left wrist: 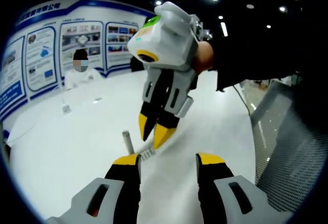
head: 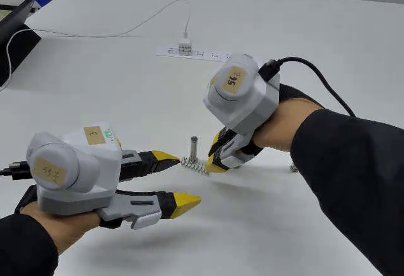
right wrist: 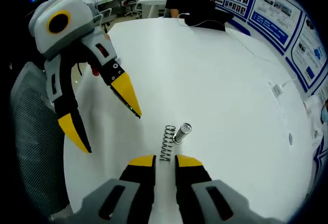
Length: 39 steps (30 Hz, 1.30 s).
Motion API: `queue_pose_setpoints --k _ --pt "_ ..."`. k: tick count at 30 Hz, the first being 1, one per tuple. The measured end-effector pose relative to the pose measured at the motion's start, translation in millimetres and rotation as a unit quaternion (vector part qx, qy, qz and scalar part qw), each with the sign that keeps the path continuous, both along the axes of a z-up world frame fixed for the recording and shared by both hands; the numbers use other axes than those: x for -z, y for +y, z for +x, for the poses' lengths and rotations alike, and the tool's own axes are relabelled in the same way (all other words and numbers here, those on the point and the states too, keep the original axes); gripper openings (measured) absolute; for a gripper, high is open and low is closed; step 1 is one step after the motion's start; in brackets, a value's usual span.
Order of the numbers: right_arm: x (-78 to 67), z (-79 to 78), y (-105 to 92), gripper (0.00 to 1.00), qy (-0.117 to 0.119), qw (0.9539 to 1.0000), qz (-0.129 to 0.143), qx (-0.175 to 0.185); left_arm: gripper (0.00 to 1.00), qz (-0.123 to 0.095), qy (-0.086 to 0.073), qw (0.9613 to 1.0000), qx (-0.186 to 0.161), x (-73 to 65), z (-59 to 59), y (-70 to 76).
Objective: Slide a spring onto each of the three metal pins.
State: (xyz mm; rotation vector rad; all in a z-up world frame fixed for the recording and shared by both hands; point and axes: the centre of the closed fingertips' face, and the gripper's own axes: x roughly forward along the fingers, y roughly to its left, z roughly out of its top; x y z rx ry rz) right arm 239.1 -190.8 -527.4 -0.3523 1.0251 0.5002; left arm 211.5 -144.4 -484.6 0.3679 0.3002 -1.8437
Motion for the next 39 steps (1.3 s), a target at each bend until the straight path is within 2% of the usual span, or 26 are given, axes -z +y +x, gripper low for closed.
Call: queue_pose_setpoints --k 7,22,30,39 --pt "8.3 3.2 -1.0 0.15 0.006 0.9999 0.002 0.015 0.44 0.001 0.0 1.0 -0.002 1.0 2.0 0.9" --pt "21.7 2.3 1.2 0.14 0.027 0.9994 0.005 0.018 0.44 0.002 -0.001 1.0 -0.007 1.9 7.0 2.5" --pt "20.6 -0.1 3.3 0.12 0.028 0.9996 0.003 0.008 0.44 0.005 -0.003 0.9999 -0.009 3.8 8.8 3.5" --pt "11.8 -7.7 10.0 0.11 0.027 0.9996 -0.003 -0.013 0.43 0.007 -0.005 0.9999 -0.008 5.4 8.1 3.3"
